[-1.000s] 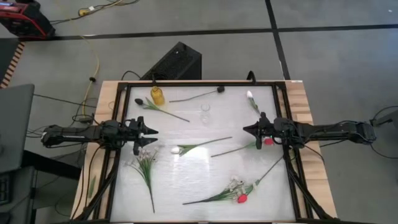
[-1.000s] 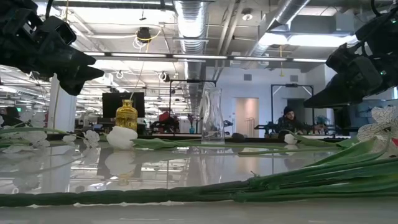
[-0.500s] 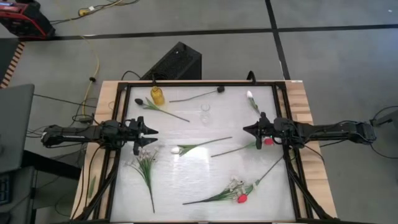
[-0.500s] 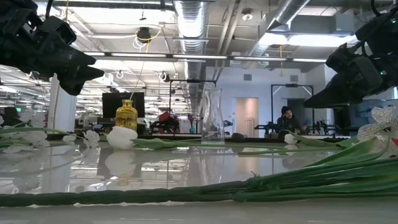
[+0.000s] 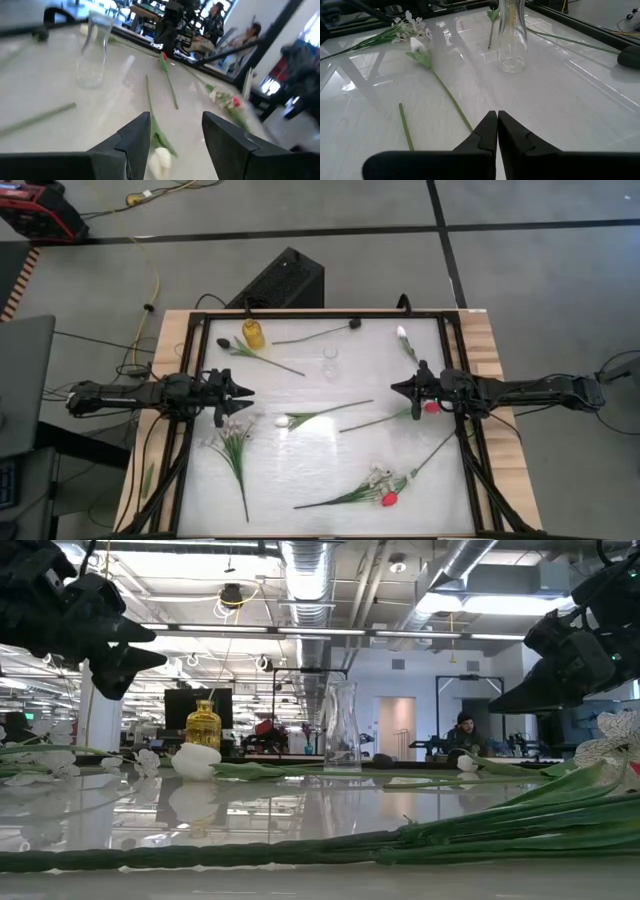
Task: Sort flowers into vase by color
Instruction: Put the bottom black flower into the yellow flower vase
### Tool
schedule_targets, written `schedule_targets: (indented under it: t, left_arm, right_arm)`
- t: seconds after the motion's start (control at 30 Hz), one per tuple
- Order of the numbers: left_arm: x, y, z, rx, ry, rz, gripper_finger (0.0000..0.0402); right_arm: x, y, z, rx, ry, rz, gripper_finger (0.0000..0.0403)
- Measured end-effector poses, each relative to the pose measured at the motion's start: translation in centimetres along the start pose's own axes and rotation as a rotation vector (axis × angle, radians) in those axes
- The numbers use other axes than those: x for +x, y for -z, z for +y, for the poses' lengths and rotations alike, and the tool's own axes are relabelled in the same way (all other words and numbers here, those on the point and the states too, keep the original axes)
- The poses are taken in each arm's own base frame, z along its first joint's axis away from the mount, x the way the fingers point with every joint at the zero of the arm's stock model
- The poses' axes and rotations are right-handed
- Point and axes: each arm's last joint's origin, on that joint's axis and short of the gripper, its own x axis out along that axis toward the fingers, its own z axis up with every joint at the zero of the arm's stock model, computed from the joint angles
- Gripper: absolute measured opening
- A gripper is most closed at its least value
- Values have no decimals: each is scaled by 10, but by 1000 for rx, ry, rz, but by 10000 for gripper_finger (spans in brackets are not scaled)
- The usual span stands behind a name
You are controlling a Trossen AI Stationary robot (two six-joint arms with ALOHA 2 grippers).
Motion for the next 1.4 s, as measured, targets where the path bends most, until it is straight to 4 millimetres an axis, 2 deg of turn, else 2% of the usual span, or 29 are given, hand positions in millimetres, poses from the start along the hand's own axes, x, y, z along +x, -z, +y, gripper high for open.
schedule_targets:
  t: [0.07, 0.2, 0.4, 0.8, 0.87, 1.0, 1.17, 1.3, 1.4]
  left_arm:
    - [0, 0, 0, -60, -8, -5, 168]
    - [0, -3, 2, -72, -76, -59, 168]
    - [0, -4, 3, -84, -126, -97, 168]
    - [2, -8, -2, -115, -19, -107, 166]
    - [3, -15, -6, -111, -19, -91, 162]
    - [7, -42, -18, -35, -81, -116, 155]
    - [27, -63, -22, 84, -311, -20, 150]
    - [60, -78, -21, 276, -413, 146, 150]
    - [89, -90, -15, 489, -464, 367, 150]
  right_arm:
    - [0, 0, 0, 1, 3, -1, 43]
    - [0, 0, 0, 17, 3, -2, 43]
    - [0, -6, 0, 196, 3, -65, 43]
    - [-4, -25, 12, 201, -153, -154, 43]
    - [-5, -30, 15, 200, -170, -169, 43]
    - [-7, -39, 18, 172, -188, -188, 43]
    - [-4, -46, 19, 128, -169, -177, 43]
    - [1, -44, 18, 88, -148, -146, 43]
    - [4, -43, 18, 88, -140, -134, 43]
